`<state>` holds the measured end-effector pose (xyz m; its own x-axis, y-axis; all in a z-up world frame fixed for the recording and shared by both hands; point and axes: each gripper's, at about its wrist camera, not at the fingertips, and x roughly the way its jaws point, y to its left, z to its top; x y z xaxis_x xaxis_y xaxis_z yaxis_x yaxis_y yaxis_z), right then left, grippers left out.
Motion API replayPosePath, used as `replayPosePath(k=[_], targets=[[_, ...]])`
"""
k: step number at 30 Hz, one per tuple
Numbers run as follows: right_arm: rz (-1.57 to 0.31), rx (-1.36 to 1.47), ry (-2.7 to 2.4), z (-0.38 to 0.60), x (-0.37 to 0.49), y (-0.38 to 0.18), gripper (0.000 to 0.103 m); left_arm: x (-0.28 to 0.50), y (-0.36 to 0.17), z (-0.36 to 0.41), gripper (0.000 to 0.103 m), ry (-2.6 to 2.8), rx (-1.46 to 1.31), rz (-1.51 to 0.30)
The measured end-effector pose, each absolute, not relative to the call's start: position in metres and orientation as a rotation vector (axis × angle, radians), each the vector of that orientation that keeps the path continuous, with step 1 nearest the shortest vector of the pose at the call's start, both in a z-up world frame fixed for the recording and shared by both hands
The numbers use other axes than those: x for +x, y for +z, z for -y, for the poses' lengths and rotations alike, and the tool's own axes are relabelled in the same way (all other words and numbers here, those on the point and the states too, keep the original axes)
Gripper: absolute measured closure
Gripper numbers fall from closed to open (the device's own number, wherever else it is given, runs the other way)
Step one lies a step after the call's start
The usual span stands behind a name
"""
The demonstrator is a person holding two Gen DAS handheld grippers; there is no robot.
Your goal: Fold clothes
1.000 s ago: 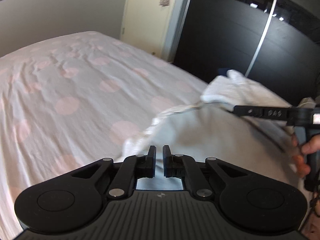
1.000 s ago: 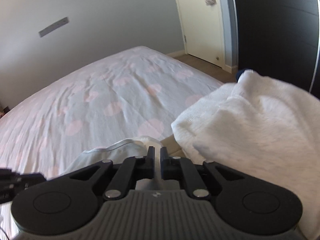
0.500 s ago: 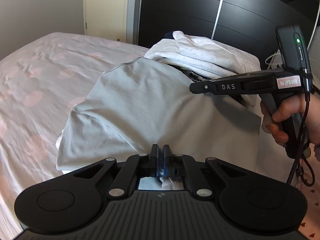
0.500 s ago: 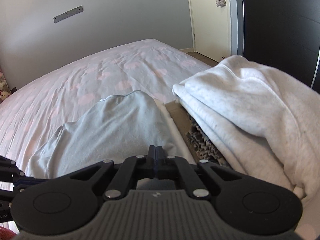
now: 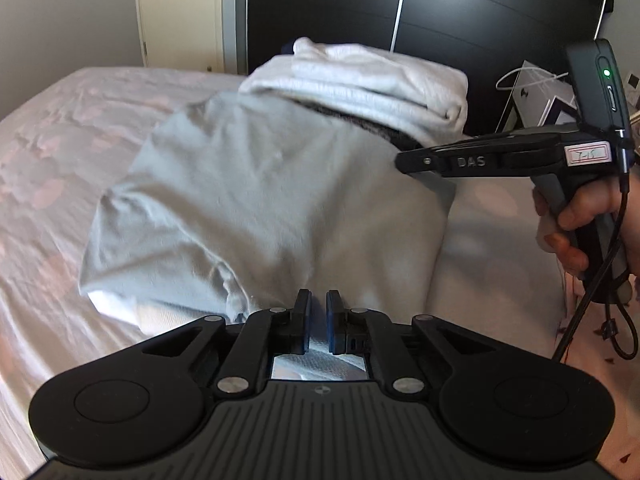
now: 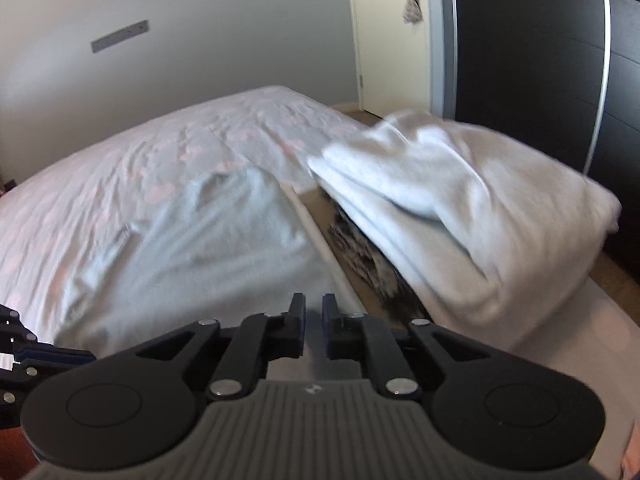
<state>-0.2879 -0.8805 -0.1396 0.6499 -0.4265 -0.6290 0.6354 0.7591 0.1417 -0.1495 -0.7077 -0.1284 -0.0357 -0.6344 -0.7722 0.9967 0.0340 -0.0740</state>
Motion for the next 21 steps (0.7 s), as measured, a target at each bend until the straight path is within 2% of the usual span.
replayPosePath(k=[4, 8, 13, 15, 16, 17, 19, 21], targets=[[-0.640, 0.412, -0.674, 0.881, -0.308, -0.158, 0.093, -0.151, -0.128, 0.700, 0.098, -1.454, 0.615, -0.784], [-0.619, 0.483, -0.730, 0.878, -0.329, -0.158, 0.088, -0.161, -0.124, 0.689, 0.098, -1.484, 0.631, -0.787], [-0.583, 0.542, -0.783, 0.863, -0.351, -0.157, 0.085, -0.179, -0.128, 0.674, 0.089, -1.510, 0.672, -0.811], [-0.565, 0.548, -0.781, 0.850, -0.356, -0.150, 0.073, -0.183, -0.125, 0.666, 0.086, -1.499, 0.663, -0.808], [-0.556, 0.551, -0.780, 0.843, -0.358, -0.146, 0.063, -0.184, -0.122, 0.662, 0.082, -1.491, 0.654, -0.799], [-0.545, 0.548, -0.774, 0.835, -0.360, -0.142, 0.057, -0.185, -0.118, 0.659, 0.079, -1.480, 0.643, -0.786], [-0.524, 0.538, -0.758, 0.821, -0.359, -0.131, 0.051, -0.185, -0.106, 0.653, 0.055, -1.440, 0.607, -0.748], [-0.504, 0.526, -0.737, 0.805, -0.358, -0.118, 0.047, -0.185, -0.092, 0.648, 0.050, -1.388, 0.574, -0.709]])
